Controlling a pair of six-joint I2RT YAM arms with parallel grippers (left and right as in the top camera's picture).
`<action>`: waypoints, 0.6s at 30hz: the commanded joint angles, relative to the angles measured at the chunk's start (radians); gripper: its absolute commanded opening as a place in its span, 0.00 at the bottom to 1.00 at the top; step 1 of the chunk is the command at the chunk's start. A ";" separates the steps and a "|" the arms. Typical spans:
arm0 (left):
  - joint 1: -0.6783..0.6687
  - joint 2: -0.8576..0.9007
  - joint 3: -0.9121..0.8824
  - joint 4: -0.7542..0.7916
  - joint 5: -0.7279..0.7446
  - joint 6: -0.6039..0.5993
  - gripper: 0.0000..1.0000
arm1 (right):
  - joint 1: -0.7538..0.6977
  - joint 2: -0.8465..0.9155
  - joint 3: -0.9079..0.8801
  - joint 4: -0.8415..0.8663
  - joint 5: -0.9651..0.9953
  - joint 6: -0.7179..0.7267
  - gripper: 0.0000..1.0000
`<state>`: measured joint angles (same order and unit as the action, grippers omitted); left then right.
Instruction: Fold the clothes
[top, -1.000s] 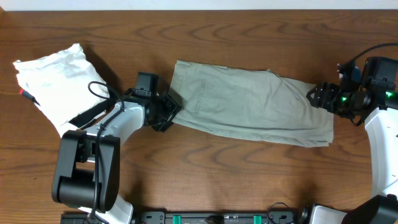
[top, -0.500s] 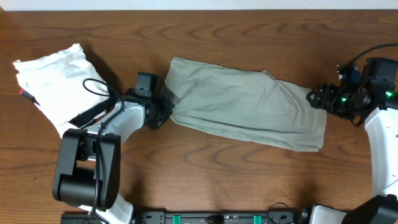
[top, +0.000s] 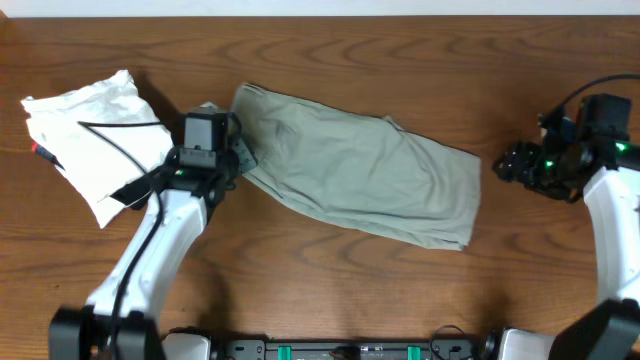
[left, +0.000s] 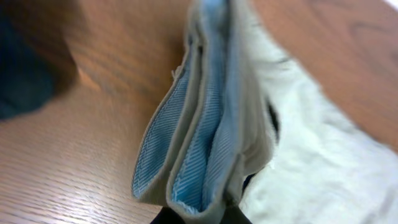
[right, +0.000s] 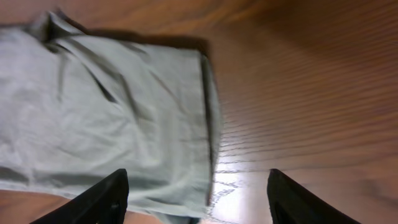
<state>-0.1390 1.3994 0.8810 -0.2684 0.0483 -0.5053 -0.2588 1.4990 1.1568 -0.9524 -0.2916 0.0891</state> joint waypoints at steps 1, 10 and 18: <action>0.005 -0.042 0.003 -0.005 -0.041 0.068 0.06 | 0.050 0.064 0.000 0.000 -0.057 -0.017 0.67; 0.005 -0.053 0.003 -0.023 -0.034 0.111 0.06 | 0.233 0.257 0.000 0.092 -0.089 0.000 0.65; 0.005 -0.056 0.003 -0.024 -0.030 0.112 0.06 | 0.297 0.425 0.000 0.173 -0.074 0.038 0.65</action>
<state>-0.1390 1.3594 0.8810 -0.2913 0.0372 -0.4129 0.0299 1.8828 1.1564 -0.7860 -0.3634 0.1066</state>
